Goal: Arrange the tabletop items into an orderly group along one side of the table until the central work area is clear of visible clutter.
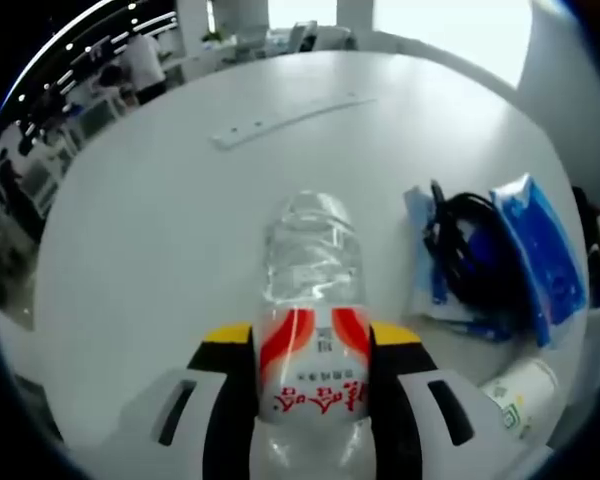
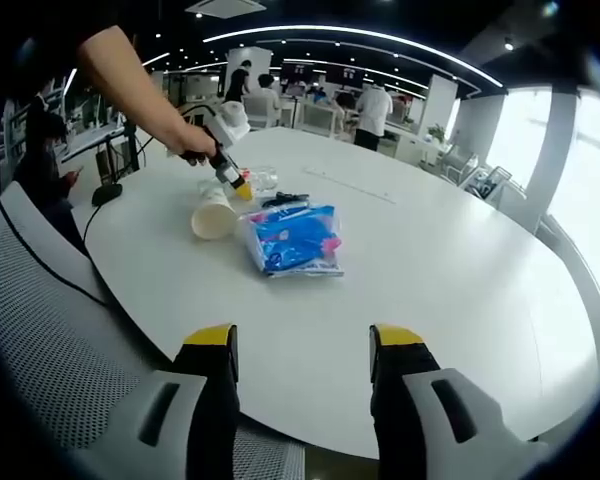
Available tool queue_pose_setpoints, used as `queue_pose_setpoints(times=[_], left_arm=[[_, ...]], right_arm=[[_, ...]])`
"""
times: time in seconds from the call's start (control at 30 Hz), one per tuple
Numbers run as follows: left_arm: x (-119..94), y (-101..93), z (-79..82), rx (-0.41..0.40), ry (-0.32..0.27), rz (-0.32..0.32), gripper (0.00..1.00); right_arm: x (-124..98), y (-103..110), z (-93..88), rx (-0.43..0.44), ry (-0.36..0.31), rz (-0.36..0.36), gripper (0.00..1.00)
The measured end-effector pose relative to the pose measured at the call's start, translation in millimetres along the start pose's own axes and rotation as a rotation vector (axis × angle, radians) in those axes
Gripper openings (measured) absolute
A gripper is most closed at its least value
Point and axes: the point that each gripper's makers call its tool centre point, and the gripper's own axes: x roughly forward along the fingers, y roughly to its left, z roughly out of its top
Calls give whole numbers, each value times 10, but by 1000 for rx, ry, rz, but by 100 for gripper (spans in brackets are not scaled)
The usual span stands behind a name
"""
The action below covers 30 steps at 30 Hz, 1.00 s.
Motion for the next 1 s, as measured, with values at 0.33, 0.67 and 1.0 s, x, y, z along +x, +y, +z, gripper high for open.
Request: queue_pose_setpoints(times=[0.33, 0.67, 1.0], left_arm=[[-10, 8, 10, 14, -16, 15, 34], [-14, -64, 15, 67, 22, -33, 32], [-93, -24, 19, 109, 63, -33, 32]], right_arm=[[0, -4, 0, -1, 1, -2, 51], [-8, -31, 34, 0, -14, -15, 53], [-12, -61, 64, 3, -32, -28, 57]])
